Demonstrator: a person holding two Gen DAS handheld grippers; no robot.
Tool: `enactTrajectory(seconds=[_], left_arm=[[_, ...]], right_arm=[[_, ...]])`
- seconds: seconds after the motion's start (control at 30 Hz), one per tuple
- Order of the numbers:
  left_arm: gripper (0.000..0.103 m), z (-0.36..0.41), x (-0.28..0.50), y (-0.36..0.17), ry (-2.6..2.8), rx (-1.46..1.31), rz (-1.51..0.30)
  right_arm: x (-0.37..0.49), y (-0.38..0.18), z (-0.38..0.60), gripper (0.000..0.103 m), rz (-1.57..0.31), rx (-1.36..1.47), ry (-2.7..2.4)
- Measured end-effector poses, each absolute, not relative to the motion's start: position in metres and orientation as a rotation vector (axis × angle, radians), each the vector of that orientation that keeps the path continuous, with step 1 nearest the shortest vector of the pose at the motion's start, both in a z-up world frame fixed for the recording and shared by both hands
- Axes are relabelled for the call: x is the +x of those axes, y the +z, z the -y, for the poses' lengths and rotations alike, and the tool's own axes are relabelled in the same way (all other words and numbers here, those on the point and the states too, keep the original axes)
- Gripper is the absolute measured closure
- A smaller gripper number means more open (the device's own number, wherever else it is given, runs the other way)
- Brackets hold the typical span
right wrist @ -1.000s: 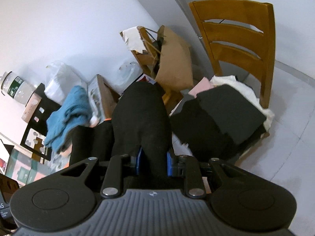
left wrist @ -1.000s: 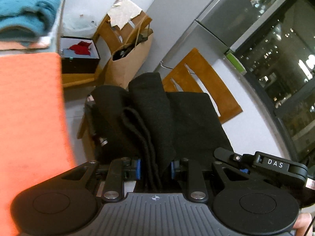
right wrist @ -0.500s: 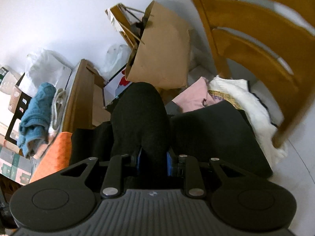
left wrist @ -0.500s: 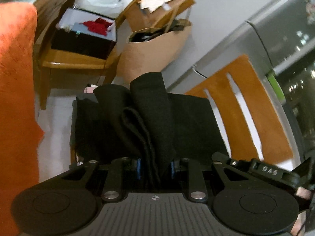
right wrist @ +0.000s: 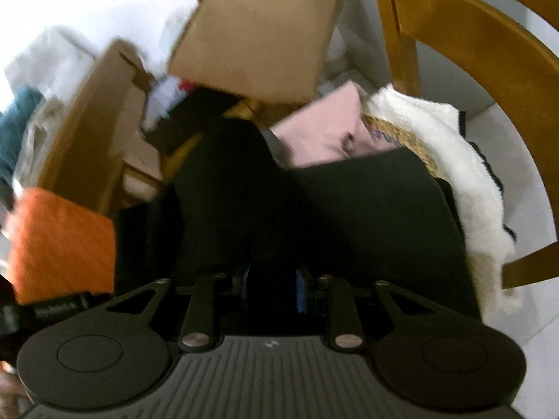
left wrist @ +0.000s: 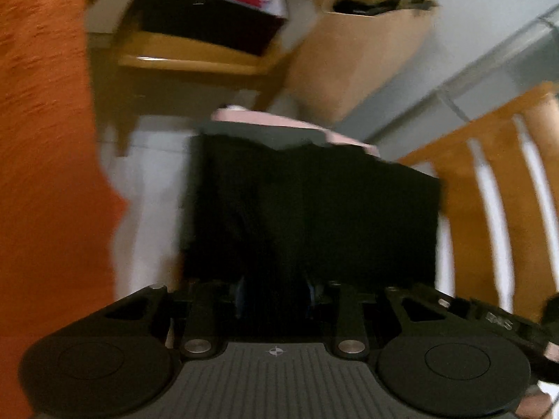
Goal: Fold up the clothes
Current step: 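Carry the sweater to the clothes pile on the chair and lower it with both tools, then open both tools and withdraw them from the clothes pile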
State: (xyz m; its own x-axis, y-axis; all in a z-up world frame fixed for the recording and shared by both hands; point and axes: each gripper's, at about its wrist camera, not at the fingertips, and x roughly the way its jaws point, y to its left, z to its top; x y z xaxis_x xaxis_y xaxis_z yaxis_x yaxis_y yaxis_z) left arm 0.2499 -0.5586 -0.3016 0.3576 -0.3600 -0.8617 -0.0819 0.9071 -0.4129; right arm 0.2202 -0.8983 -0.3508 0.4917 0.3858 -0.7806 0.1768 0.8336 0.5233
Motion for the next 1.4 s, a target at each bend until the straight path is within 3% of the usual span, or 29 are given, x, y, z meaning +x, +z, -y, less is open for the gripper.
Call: enactTrajectory(seconds=[0.27, 0.5, 0.57, 0.63, 0.7, 0.77, 0.83, 1.03, 1.4], left_arm=[[0.068, 0.549, 0.25, -0.275, -0.164, -0.306, -1.165], [0.067, 0.556, 0.232, -0.212, -0.241, -0.287, -1.099], [0.065, 0.555, 0.223, -0.194, -0.268, -0.274, -1.091], [0.053, 0.554, 0.212, -0.176, -0.292, -0.253, -1.084], [0.043, 0.552, 0.202, -0.157, -0.309, -0.24, -1.069], [0.032, 0.549, 0.191, -0.139, -0.323, -0.23, -1.052], [0.019, 0.545, 0.181, -0.122, -0.336, -0.228, -1.04], [0.002, 0.527, 0.151, -0.084, -0.346, -0.188, -1.01], [0.0, 0.478, 0.082, -0.032, -0.445, -0.104, -0.975]], right_arm=[[0.216, -0.342, 0.9, 0.068, -1.088, 0.524, 0.103], [0.198, -0.282, 0.899, 0.068, -1.063, 0.414, 0.052], [0.19, -0.26, 0.9, 0.068, -1.053, 0.404, 0.04], [0.181, -0.239, 0.901, 0.068, -1.043, 0.398, 0.03], [0.172, -0.217, 0.899, 0.058, -1.033, 0.395, 0.013], [0.162, -0.195, 0.896, 0.035, -1.022, 0.396, -0.003], [0.151, -0.174, 0.889, 0.025, -1.004, 0.396, 0.003], [0.117, -0.122, 0.855, 0.001, -0.967, 0.367, 0.013], [0.036, -0.056, 0.752, 0.0, -0.939, 0.294, -0.08]])
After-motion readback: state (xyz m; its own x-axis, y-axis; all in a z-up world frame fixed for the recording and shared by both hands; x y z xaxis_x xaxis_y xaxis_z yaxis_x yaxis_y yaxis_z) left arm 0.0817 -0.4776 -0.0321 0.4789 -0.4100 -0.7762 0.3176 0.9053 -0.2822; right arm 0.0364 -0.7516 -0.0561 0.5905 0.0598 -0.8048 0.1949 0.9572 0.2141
